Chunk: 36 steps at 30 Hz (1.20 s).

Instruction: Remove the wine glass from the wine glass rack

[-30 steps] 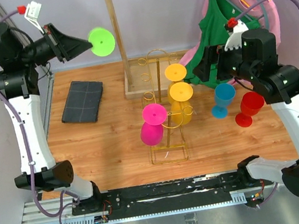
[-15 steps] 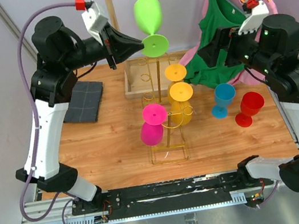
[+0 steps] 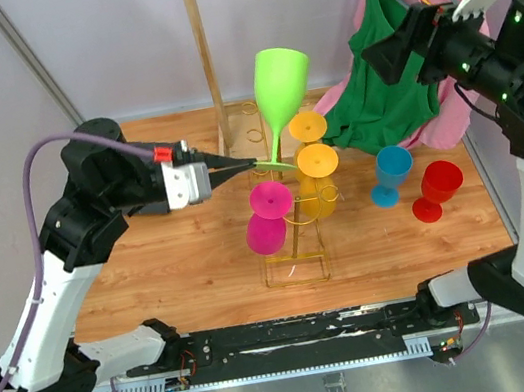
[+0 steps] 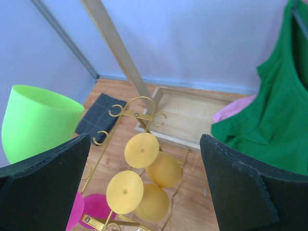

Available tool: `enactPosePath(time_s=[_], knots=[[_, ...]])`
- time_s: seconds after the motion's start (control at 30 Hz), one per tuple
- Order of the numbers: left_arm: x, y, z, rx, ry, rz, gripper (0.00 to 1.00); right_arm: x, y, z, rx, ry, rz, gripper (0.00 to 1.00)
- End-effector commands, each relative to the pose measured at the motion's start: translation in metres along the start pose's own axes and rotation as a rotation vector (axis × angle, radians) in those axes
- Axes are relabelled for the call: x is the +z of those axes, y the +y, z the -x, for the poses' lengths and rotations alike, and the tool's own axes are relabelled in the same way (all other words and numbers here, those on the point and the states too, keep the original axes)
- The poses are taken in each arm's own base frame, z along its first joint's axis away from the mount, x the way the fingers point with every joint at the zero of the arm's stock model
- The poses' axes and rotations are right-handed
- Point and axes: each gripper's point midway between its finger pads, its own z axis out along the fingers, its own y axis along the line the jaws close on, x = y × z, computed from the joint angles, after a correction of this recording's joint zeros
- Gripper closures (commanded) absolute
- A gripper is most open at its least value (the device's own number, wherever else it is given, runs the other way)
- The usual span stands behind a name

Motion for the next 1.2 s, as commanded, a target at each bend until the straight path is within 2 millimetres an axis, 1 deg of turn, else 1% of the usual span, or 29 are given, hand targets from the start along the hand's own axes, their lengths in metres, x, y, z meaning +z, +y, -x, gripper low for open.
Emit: enactPosePath(time_s=[0.0, 0.07, 0.17, 0.23, 0.37, 0.47, 0.53, 0.63, 0.7, 0.83, 0.9, 1.0, 1.17], knots=[[-0.010, -0.013, 0.003, 0.195, -0.009, -0.027, 1.00, 0.016, 0.024, -0.002, 0.097, 0.099, 0.220, 0.01], [-0.015, -0.018, 0.000, 0.219, 0.006, -0.027, 1.00, 0.024, 0.035, -0.001, 0.177, 0.138, 0.346, 0.01], [-0.024, -0.023, -0.002, 0.284, 0.019, -0.017, 1.00, 0.028, 0.058, 0.000, 0.254, 0.181, 0.542, 0.01], [-0.029, -0.028, -0.005, 0.337, 0.028, -0.012, 1.00, 0.025, 0.072, 0.001, 0.294, 0.219, 0.658, 0.05], [-0.039, -0.041, -0.011, 0.388, 0.048, -0.030, 1.00, 0.011, 0.092, 0.007, 0.317, 0.264, 0.810, 0.11], [-0.040, -0.046, -0.017, 0.385, 0.062, -0.046, 1.00, 0.001, 0.103, 0.012, 0.336, 0.283, 0.869, 0.13], [-0.041, -0.051, -0.021, 0.380, 0.074, -0.064, 1.00, -0.004, 0.108, 0.010, 0.336, 0.295, 0.891, 0.16], [-0.046, -0.064, -0.025, 0.377, 0.082, -0.101, 1.00, -0.011, 0.121, -0.003, 0.347, 0.341, 0.929, 0.19], [-0.051, -0.071, -0.027, 0.377, 0.083, -0.114, 1.00, -0.016, 0.130, -0.017, 0.354, 0.383, 0.947, 0.22], [-0.059, -0.089, -0.031, 0.395, 0.083, -0.156, 1.00, -0.026, 0.150, -0.055, 0.316, 0.494, 0.950, 0.24], [-0.062, -0.096, -0.033, 0.403, 0.081, -0.166, 1.00, -0.023, 0.157, -0.071, 0.273, 0.531, 0.926, 0.24], [-0.066, -0.101, -0.031, 0.394, 0.079, -0.168, 1.00, -0.022, 0.165, -0.082, 0.230, 0.551, 0.924, 0.24], [-0.074, -0.111, -0.031, 0.403, 0.082, -0.185, 1.00, -0.019, 0.169, -0.089, 0.214, 0.566, 0.928, 0.24]])
